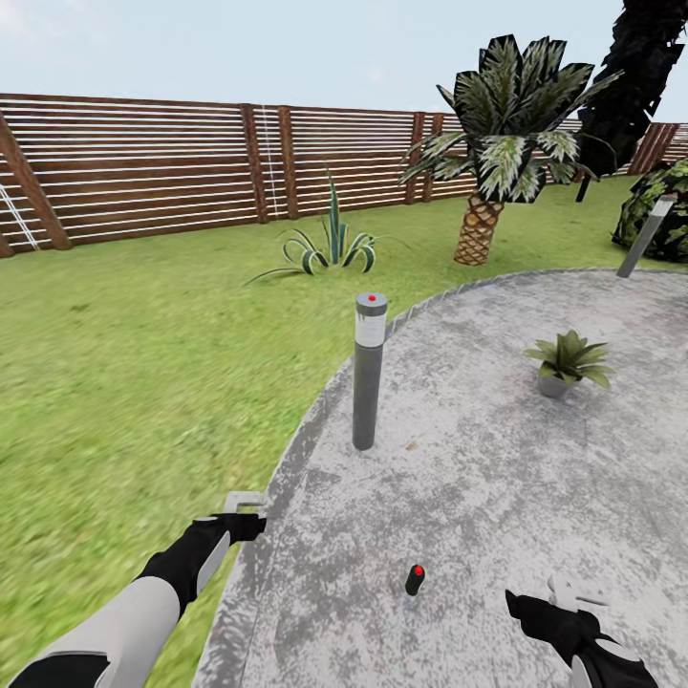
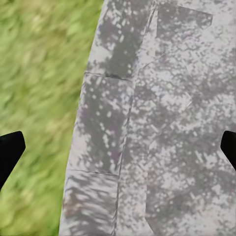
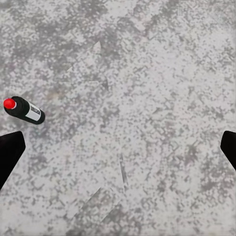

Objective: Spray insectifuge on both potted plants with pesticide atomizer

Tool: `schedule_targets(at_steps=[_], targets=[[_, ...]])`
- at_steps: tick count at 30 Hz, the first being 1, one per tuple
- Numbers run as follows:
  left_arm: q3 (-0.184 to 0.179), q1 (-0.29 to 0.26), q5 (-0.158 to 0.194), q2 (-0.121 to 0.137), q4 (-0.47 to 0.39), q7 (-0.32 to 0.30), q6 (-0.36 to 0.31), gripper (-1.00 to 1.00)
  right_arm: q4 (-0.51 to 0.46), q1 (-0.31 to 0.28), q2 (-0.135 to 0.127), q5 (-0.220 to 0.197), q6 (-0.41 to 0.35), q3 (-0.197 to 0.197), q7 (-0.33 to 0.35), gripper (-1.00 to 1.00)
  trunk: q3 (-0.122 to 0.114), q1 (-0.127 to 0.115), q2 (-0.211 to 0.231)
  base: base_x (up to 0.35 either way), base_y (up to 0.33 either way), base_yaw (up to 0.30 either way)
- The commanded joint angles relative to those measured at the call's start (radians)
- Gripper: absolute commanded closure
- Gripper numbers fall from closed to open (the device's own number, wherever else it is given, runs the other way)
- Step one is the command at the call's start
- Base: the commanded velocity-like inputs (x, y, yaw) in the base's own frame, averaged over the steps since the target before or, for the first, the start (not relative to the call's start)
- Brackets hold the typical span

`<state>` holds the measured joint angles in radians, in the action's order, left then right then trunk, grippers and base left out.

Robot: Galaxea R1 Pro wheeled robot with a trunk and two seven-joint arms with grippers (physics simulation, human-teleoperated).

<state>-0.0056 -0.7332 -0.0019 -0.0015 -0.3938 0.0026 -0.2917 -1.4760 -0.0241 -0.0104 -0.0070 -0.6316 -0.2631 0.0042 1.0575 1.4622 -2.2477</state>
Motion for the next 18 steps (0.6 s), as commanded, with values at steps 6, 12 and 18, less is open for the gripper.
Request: schedule_targets(at_steps=[6,12,18], targets=[[-0.001,0.000,-0.001,0.000,-0.002,0.000,-0.007,-1.00,-0.002,0.000,0.000,-0.001,-0.005,-0.002,0.001,-1.00,0.001,0.000,0.000,0.000,0.002,-0.002],[0.001,-0.001,-0.001,0.000,-0.002,0.001,-0.012,-1.00,-0.001,0.000,0.000,-0.001,-0.005,-0.014,0.001,-1.00,0.004,0.000,0.000,0.000,0.000,-0.066],[0.004,-0.003,0.006,0.000,-0.002,0.001,-0.082,-1.00,-0.001,0.000,0.000,-0.002,-0.006,-0.114,0.002,-1.00,0.011,0.000,0.000,0.000,0.000,-0.155]])
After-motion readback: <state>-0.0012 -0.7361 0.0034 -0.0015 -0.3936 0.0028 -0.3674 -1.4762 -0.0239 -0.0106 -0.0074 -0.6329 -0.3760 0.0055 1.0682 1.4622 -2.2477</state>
